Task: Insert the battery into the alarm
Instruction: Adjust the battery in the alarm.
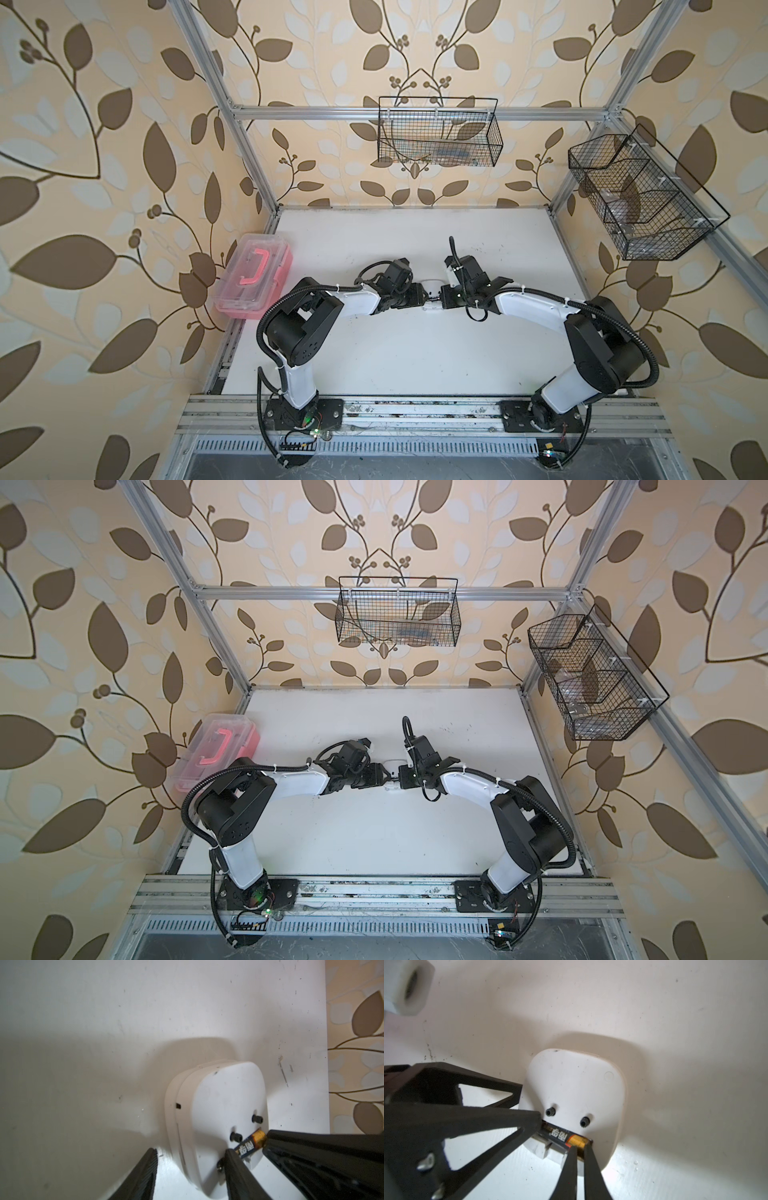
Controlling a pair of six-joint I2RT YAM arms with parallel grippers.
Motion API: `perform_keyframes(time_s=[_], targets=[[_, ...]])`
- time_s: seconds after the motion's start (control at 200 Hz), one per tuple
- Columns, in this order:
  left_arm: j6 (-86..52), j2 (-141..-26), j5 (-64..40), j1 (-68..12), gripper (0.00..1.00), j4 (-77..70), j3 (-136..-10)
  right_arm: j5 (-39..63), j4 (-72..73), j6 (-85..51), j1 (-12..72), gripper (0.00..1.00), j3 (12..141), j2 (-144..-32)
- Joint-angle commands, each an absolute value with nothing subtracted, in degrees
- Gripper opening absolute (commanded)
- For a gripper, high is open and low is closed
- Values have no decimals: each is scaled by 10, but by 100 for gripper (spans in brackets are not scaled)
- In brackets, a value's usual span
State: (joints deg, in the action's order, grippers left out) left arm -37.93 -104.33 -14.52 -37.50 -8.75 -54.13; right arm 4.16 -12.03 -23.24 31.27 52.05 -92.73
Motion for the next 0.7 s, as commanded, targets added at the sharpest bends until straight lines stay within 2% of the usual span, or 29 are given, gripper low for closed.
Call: perform_keyframes(time_s=[0.0, 0.265, 0.485, 0.695], targets=[[-380, -1055, -142, -380, 53, -73, -539, 57, -160, -221, 321, 5, 534, -961], [-388, -1059, -143, -380, 53, -85, -528, 56, -199, -214, 325, 2, 566, -1010], [-372, -1022, -133, -380, 66, -92, -525, 3, -254, -211, 334, 2, 599, -1039], [-303, -974, -93, -377, 72, -12, -569, -21, -278, -204, 335, 3, 631, -1043]])
